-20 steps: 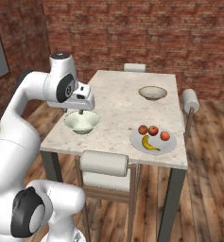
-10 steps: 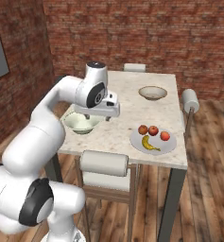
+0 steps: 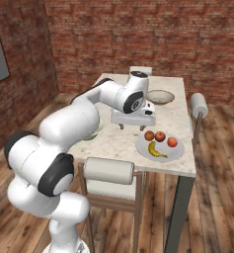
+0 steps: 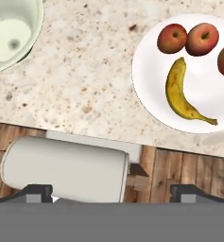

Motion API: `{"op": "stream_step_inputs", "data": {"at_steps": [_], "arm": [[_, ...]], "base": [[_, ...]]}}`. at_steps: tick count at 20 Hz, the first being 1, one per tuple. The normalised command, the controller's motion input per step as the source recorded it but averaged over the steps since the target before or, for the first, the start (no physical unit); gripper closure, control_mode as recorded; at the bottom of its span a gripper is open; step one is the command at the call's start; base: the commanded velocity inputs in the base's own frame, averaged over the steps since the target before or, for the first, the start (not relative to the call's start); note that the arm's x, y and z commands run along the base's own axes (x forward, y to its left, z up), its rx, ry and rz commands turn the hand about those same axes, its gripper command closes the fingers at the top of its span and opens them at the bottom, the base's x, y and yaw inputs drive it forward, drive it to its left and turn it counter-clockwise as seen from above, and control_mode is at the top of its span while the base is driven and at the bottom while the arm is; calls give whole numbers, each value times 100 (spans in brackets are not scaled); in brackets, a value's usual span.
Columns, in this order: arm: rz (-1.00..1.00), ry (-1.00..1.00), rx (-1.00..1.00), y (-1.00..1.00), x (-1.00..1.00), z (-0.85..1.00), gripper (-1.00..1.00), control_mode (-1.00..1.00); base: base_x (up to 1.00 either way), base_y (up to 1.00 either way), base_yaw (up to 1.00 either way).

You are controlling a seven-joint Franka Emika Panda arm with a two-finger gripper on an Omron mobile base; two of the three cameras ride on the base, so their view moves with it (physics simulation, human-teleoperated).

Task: Take the fruits from the plate on the dining counter and place two fruits in each bowl.

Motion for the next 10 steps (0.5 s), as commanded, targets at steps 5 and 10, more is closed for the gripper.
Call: {"op": "stream_step_inputs", "data": {"at_steps": [5,10], "arm": [[0,0,0,-47,8,-47,-100,-100],[0,0,0,-17,15,-61,-100,-100]], "base": [[0,0,0],[0,0,0]]}}
